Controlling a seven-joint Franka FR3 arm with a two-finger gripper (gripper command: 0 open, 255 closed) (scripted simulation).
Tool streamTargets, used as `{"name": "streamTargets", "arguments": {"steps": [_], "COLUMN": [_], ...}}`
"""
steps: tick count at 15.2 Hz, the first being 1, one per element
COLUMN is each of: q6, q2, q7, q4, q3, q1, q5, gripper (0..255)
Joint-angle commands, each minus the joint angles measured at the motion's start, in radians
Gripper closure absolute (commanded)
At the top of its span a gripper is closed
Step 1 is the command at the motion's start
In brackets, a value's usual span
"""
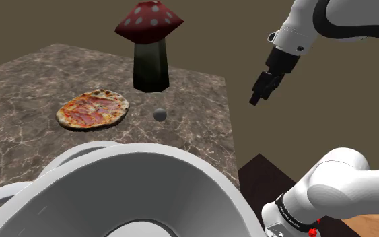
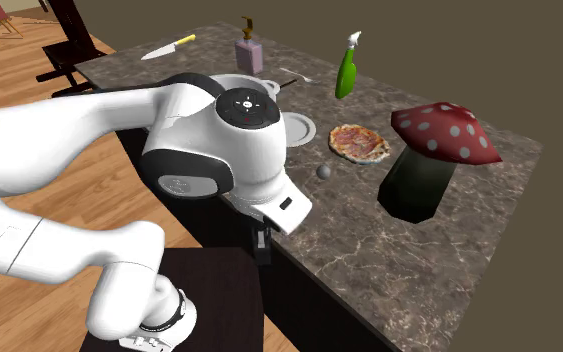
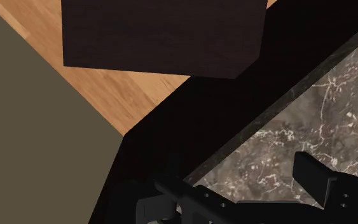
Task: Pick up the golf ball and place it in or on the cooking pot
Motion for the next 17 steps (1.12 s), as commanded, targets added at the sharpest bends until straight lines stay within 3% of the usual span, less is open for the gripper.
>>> {"name": "streamTargets", "arguments": {"steps": [1,9,17], "q6": [0.0,0.09,0.13], "q2": [0.0,0.263,0.546], "q7": [0.0,0.073,0.16], "q4": [0.0,0.157,0.379], "q3": [0.0,0.137,0.264], "q1": [0.0,0.064,0.109], "q5": [0.0,0.043,0.019], "gripper": [0,0,0]}}
